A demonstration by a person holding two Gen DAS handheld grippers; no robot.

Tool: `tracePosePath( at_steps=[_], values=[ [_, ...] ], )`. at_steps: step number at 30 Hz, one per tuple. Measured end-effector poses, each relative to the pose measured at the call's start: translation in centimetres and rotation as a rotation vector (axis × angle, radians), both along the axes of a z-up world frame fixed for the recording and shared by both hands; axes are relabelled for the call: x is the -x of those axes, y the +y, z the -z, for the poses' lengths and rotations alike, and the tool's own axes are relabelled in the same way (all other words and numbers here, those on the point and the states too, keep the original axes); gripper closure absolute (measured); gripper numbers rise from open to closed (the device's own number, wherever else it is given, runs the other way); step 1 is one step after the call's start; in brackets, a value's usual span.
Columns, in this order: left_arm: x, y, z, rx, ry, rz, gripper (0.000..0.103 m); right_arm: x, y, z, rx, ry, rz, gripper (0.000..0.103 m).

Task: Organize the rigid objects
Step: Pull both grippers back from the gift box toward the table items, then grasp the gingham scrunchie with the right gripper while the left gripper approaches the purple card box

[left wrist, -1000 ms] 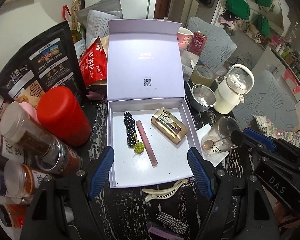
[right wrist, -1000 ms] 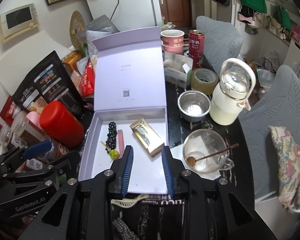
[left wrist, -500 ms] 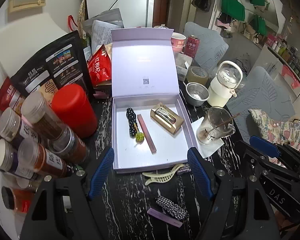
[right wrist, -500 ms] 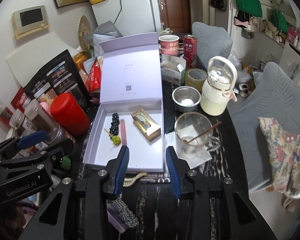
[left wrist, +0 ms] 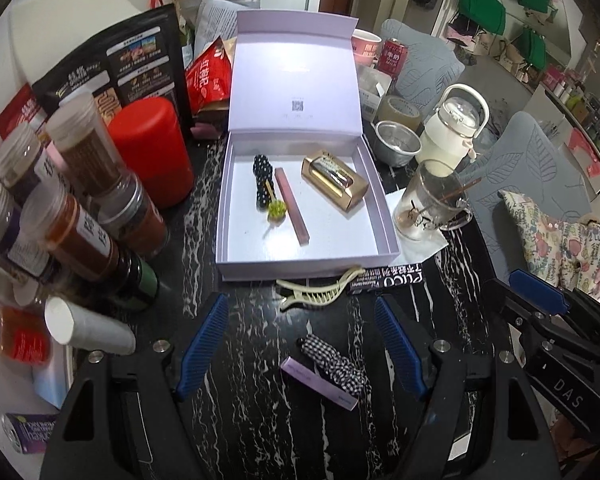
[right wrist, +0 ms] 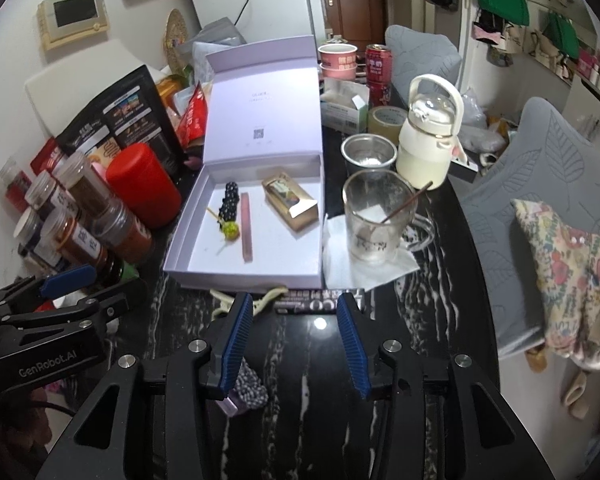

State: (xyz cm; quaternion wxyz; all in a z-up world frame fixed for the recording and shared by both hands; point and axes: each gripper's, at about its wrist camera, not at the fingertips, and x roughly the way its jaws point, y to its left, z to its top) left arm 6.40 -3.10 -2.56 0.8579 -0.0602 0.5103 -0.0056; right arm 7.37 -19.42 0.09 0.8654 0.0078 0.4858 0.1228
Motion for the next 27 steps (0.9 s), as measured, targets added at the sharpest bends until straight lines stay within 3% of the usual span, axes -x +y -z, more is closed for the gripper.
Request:
tracePosePath(
  at_steps=[11,27],
  values=[
    [1.3,-0.9,3.9,0.016,0.086,-0.009,0.027,1.7,-0.3,3.0,0.015,0.055,-0.044,0.059],
    [1.3,-1.4,12.3,0.029,0.214,-0.055,0.027,2.0,-1.5,9.2,0.059,0.183,-0.052,0.059]
  ],
)
